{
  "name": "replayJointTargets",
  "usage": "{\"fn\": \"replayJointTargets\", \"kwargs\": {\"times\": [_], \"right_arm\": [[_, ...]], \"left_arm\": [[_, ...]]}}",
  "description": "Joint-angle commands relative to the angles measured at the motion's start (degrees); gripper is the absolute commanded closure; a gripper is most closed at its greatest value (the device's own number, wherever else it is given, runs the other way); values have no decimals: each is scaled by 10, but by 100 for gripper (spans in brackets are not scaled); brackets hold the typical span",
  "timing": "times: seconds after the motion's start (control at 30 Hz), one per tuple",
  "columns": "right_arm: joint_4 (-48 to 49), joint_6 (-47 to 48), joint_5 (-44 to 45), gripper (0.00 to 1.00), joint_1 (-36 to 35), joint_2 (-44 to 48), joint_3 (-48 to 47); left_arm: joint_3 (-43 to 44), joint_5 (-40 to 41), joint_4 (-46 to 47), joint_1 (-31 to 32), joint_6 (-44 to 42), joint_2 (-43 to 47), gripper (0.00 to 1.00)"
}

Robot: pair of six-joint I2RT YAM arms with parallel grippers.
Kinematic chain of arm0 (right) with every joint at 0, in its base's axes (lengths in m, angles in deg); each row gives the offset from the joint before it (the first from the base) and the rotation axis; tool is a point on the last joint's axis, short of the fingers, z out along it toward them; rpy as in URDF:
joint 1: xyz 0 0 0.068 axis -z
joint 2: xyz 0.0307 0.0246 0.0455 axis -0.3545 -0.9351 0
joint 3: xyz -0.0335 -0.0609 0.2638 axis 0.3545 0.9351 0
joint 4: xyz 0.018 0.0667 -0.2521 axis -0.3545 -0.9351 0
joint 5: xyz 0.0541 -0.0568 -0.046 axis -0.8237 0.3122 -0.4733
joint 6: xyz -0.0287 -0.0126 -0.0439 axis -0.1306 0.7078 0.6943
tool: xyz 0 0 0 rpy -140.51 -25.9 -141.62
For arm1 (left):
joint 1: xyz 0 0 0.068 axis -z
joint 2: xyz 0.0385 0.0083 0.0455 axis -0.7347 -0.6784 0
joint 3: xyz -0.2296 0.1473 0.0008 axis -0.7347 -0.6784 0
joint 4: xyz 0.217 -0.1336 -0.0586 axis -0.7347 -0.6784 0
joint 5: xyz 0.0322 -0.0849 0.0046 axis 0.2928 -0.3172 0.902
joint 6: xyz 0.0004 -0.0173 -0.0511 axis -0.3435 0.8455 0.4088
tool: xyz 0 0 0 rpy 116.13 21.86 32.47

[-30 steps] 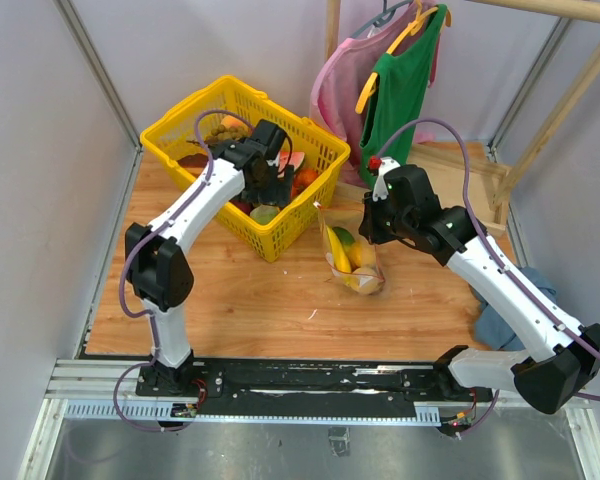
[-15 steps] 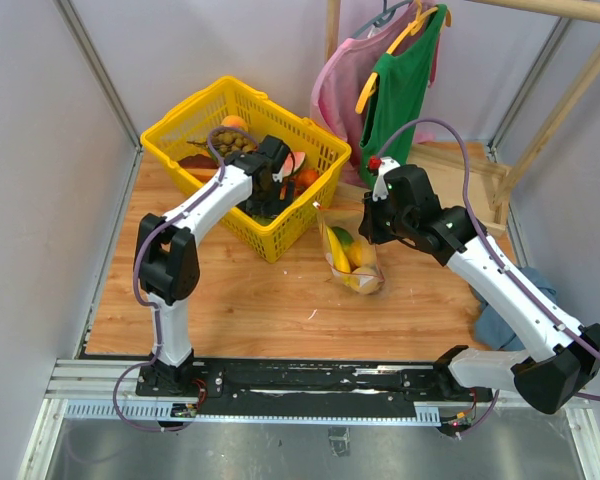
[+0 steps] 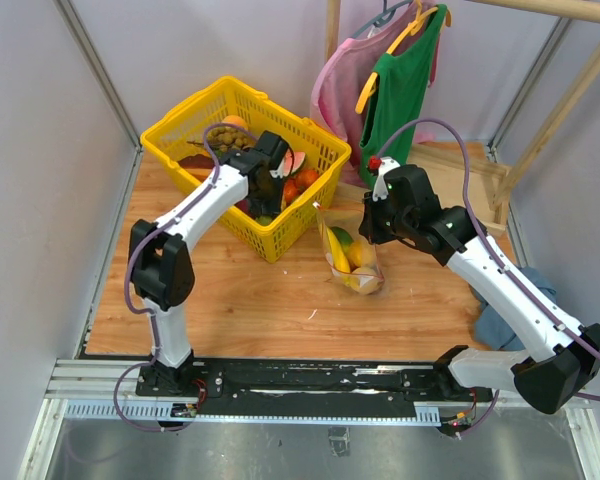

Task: Place the food in the zip-top bag and seal the zipper
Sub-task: Pick up the fake vegetable from the bin, then place the fake vegetable in the zipper food storage bag.

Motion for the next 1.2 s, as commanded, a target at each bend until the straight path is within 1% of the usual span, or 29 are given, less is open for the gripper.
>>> {"fn": "replayJointTargets", "kwargs": {"times": [0.0, 0.23, 0.33, 0.53, 0.67, 0.93, 1.17], "right_arm": [[4, -2, 12, 100, -7, 6, -5], [1, -12, 21, 99, -7, 6, -10], [1, -17, 29, 99, -7, 4, -8], [-2, -30, 30, 99, -7, -3, -14], [1, -35, 28, 99, -7, -4, -16], [5, -50, 19, 100, -7, -4, -13], [6, -54, 10, 99, -7, 3, -14]], "left_arm": [[20, -1, 24, 4, 13, 77, 84], [-15, -12, 93, 4, 29, 165, 87], [-47, -37, 147, 5, 35, 216, 88], [-138, -94, 277, 16, 51, 321, 89], [-176, -112, 328, 48, 44, 364, 90], [-263, -115, 449, 144, 19, 419, 90], [-325, -121, 540, 199, -4, 426, 90]]}}
